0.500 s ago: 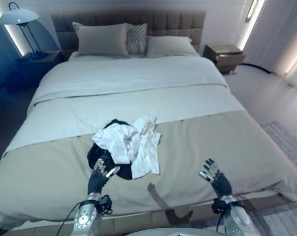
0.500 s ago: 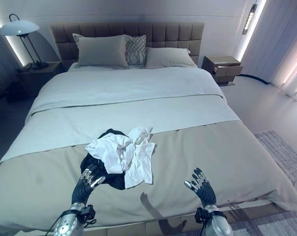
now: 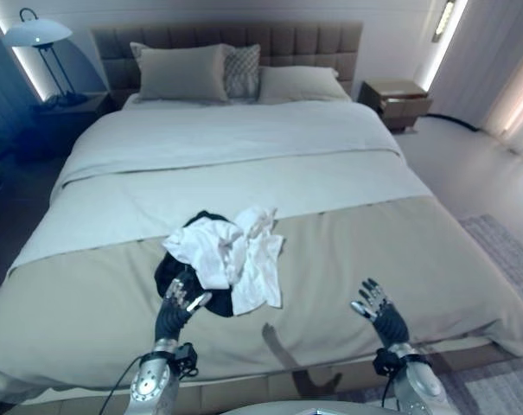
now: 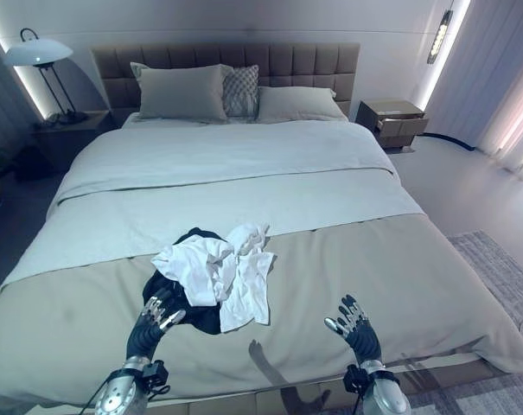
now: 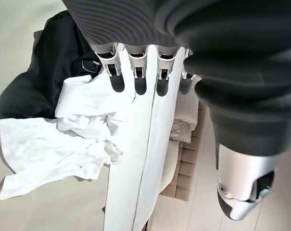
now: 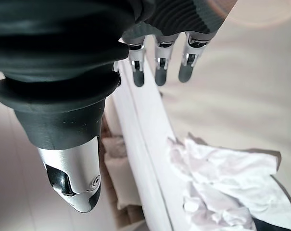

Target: Pick up clothes into the bucket

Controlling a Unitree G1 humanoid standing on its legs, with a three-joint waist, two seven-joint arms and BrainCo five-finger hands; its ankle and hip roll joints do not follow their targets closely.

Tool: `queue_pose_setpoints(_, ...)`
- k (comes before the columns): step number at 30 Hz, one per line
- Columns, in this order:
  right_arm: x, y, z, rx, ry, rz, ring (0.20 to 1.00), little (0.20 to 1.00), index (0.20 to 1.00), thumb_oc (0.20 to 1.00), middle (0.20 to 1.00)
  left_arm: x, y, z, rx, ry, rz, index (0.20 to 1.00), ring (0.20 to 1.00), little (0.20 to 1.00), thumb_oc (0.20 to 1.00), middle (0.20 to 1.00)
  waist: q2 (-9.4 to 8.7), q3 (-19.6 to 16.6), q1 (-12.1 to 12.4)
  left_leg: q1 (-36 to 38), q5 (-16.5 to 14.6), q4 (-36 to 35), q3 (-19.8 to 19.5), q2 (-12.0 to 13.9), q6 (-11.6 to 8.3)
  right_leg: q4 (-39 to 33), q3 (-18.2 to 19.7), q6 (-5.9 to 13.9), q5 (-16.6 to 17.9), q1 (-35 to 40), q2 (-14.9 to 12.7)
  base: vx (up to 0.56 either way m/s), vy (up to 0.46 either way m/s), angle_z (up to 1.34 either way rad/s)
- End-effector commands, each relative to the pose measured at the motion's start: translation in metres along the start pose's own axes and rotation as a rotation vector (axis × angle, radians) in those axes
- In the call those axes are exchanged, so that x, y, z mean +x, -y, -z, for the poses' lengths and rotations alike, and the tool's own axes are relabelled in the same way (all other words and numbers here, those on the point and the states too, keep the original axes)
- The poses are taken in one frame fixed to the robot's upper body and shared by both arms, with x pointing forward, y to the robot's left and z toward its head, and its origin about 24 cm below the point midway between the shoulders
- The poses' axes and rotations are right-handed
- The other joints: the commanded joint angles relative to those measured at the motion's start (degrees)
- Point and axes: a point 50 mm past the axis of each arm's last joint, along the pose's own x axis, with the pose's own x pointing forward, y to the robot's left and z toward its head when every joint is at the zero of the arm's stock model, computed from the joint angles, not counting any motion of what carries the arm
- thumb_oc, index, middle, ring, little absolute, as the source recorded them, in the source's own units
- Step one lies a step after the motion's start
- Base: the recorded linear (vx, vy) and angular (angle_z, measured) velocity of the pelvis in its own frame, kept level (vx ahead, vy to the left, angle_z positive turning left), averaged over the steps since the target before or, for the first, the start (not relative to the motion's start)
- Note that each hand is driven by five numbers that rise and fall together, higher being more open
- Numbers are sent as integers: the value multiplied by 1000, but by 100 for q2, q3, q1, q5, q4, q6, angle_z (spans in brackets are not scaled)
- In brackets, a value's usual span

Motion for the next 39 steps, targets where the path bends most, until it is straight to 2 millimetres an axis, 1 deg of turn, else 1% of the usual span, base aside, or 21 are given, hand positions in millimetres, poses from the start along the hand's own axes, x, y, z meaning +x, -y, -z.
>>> queue_pose_setpoints(1,21,-16,-44,-45,212,-101,1000,1000,1000,1000,1000,19,-2,-38,24,179,48,1000,1000,1000,1000,1000,-307,351,39,-672,-136,1209,43,358,-270,32,54,-57,232,-183,-159,-68,11,31)
queue_pose_setpoints(2,23,-16,-47,-55,221,-105,1000,1000,1000,1000,1000,21,-1,-41,13,192,57,1000,1000,1000,1000,1000,-294,388,26,-826,-60,1373,142,449,-306,24,3,-68,233,-172,-169,-22,88,26)
queue_pose_setpoints(4,26,-14,-55,-98,250,-86,1000,1000,1000,1000,1000,24,6,-41,-7,195,72,1000,1000,1000,1000,1000,-229,383,38,-826,169,984,358,593,-317,15,-92,34,233,-168,-236,24,168,24)
queue_pose_setpoints(7,26,-14,-56,-79,253,-83,1000,1000,1000,1000,1000,23,6,-38,2,181,72,1000,1000,1000,1000,1000,-211,296,12,-606,-23,782,499,522,-245,15,-103,125,290,-156,-344,92,156,17)
queue_pose_setpoints(12,27,-15,-44,-78,196,-77,1000,1000,1000,1000,1000,23,3,-46,21,210,75,1000,1000,1000,1000,1000,-271,155,82,-371,-350,574,671,-1,163,671,-68,348,235,-302,-1000,108,249,6)
queue_pose_setpoints(13,27,-15,-44,-77,197,-77,1000,1000,1000,1000,1000,23,3,-46,21,210,74,1000,1000,1000,1000,1000,-280,153,87,-370,-349,570,680,-12,170,695,-57,355,222,-318,-1015,66,269,4)
queue_pose_setpoints(14,29,-16,-42,-86,185,-84,1000,1000,1000,1000,1000,23,0,-50,41,224,73,1000,1000,1000,1000,1000,-340,223,152,-284,-426,509,694,-188,337,1367,16,363,288,-599,-1250,43,247,7)
queue_pose_setpoints(15,31,-17,-44,-86,189,-91,1000,1000,1000,1000,1000,23,-1,-52,60,232,68,1000,1000,1000,1000,1000,-364,296,164,-274,-455,524,682,-249,414,1711,48,360,440,-736,-1321,35,286,6)
queue_pose_setpoints(18,35,-24,-49,-91,205,-123,1000,1000,1000,1000,1000,23,-8,-55,88,238,55,1000,1000,1000,1000,1000,-430,463,216,-215,-466,474,629,-292,491,2176,-44,316,655,-1074,-1358,51,87,8)
queue_pose_setpoints(24,38,-21,-64,-97,260,-114,1000,1000,1000,1000,1000,23,-11,-61,92,256,65,1000,1000,1000,1000,1000,-512,712,132,-411,-514,599,196,-209,351,1448,304,366,582,-1370,-1126,31,-80,31)
queue_pose_setpoints(27,45,-25,-82,-150,326,-124,1000,1000,1000,1000,1000,26,-7,-67,101,279,87,1000,1000,1000,1000,1000,-613,926,252,-857,-469,748,128,-161,253,1188,53,379,614,-1411,-1179,-174,-147,48)
queue_pose_setpoints(28,55,-30,-102,-200,390,-121,1000,1000,1000,1000,1000,31,0,-75,92,311,111,1000,1000,1000,1000,1000,-579,1172,316,-1350,-366,947,1,-83,160,1129,-116,355,592,-1642,-1141,-276,-156,29)
queue_pose_setpoints(29,56,-30,-102,-201,392,-120,1000,1000,1000,1000,1000,31,0,-75,92,312,112,1000,1000,1000,1000,1000,-571,1156,300,-1397,-373,975,-17,-79,157,1136,-131,351,591,-1668,-1137,-347,-210,31)
queue_pose_setpoints(30,68,-35,-126,-297,468,-90,1000,1000,1000,1000,1000,35,7,-83,77,342,132,1000,1000,1000,1000,1000,-495,1386,365,-1826,-262,1098,-135,10,66,1191,-259,329,578,-1972,-1108,-149,-110,24)
queue_pose_setpoints(32,74,-38,-138,-326,507,-66,1000,1000,1000,1000,1000,38,10,-86,66,361,137,1000,1000,1000,1000,1000,-422,1451,355,-2109,-235,1220,-202,23,36,1261,-314,307,549,-2172,-1109,-177,-87,9)
queue_pose_setpoints(33,91,-50,-160,-355,562,-16,1000,1000,1000,1000,1000,42,17,-92,52,384,140,1000,1000,1000,1000,1000,-298,1581,413,-2443,-170,1296,-279,60,15,1444,-339,264,499,-2542,-1098,-179,-40,20)
queue_pose_setpoints(34,97,-56,-172,-369,593,3,1000,1000,1000,1000,1000,44,21,-94,46,393,144,1000,1000,1000,1000,1000,-248,1637,435,-2601,-165,1357,-283,76,18,1538,-320,249,475,-2724,-1104,-118,-19,17)
queue_pose_setpoints(35,98,-56,-173,-370,596,3,1000,1000,1000,1000,1000,44,21,-95,46,395,143,1000,1000,1000,1000,1000,-248,1630,434,-2631,-171,1373,-282,78,18,1556,-313,247,470,-2756,-1104,-77,1,9)
queue_pose_setpoints(37,104,-69,-195,-401,660,14,1000,1000,1000,1000,1000,45,28,-97,35,409,149,1000,1000,1000,1000,1000,-163,1751,481,-2955,-215,1565,-272,102,29,1802,-229,220,420,-3128,-1106,-113,10,0)
queue_pose_setpoints(38,109,-74,-216,-438,713,38,1000,1000,1000,1000,1000,47,32,-102,30,429,150,1000,1000,1000,1000,1000,-104,1835,508,-3256,-227,1715,-271,115,33,1986,-167,200,386,-3450,-1142,-103,13,-3)
queue_pose_setpoints(39,109,-74,-217,-438,713,38,1000,1000,1000,1000,1000,47,32,-102,29,430,150,1000,1000,1000,1000,1000,-103,1826,506,-3275,-231,1726,-272,115,34,1995,-165,200,383,-3469,-1143,-79,3,-2)
